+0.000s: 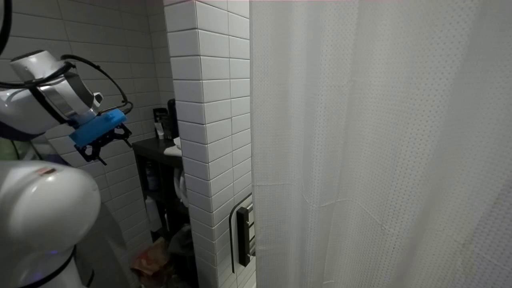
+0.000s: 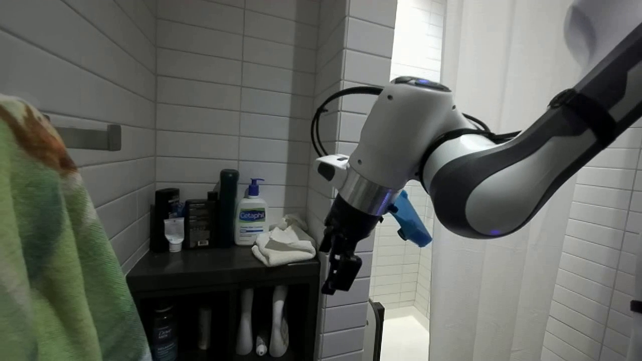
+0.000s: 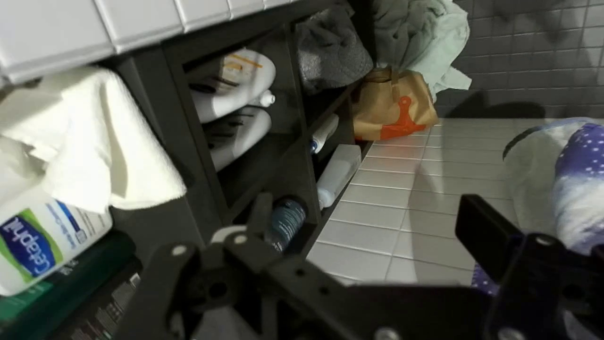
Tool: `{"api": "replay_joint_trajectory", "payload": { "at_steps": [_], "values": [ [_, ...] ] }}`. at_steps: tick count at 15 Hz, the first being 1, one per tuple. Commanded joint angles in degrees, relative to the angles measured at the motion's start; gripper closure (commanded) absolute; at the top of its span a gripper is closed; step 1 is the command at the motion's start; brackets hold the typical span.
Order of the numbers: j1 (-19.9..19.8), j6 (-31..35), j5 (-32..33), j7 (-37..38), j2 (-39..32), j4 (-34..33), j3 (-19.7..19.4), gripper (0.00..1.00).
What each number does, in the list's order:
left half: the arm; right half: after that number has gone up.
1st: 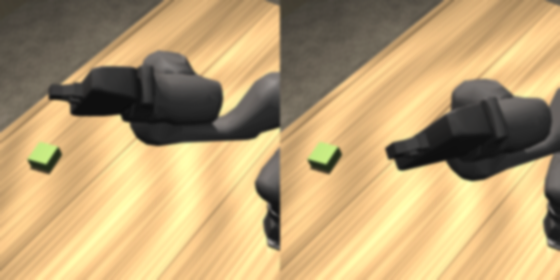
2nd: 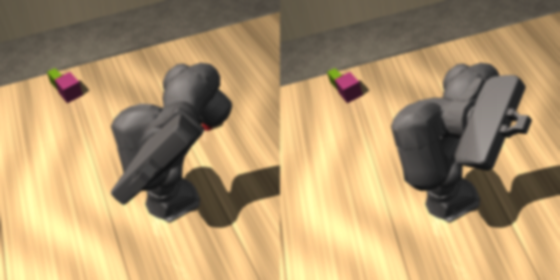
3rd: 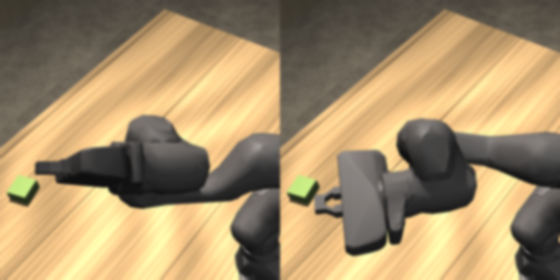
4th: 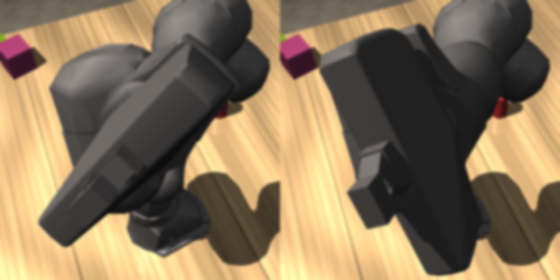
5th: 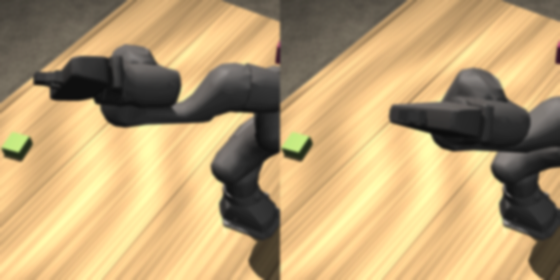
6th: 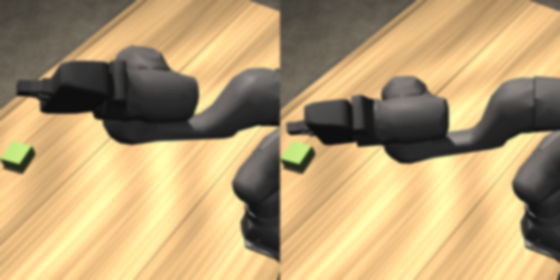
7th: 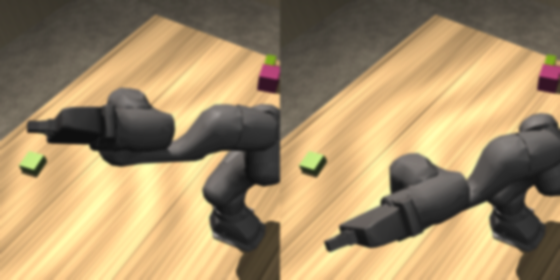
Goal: Move the first right bottle from the second shelf to the top shelf
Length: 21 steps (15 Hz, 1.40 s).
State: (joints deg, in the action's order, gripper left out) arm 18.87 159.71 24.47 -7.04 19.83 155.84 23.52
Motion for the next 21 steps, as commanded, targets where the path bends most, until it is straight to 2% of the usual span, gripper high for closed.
{"api": "replay_joint_trajectory", "payload": {
  "at_steps": [1,6,10,12,15,16,21],
  "values": [
    [-6.47,2.68,12.23,2.7,-5.37,-4.45,5.59,0.0],
    [-13.91,-1.8,31.18,11.09,-8.68,-11.57,11.9,0.0],
    [-16.1,-5.45,42.6,16.79,-13.67,-16.46,15.14,0.0],
    [-16.04,-10.16,49.25,17.96,-17.13,-18.55,16.74,0.0],
    [-14.68,-18.04,56.05,17.05,-22.63,-20.79,17.92,0.0],
    [-9.22,-20.76,57.69,16.26,-24.2,-21.1,13.27,0.0],
    [-1.31,-30.48,63.74,13.95,-30.86,-22.39,8.5,0.0]
  ]
}}
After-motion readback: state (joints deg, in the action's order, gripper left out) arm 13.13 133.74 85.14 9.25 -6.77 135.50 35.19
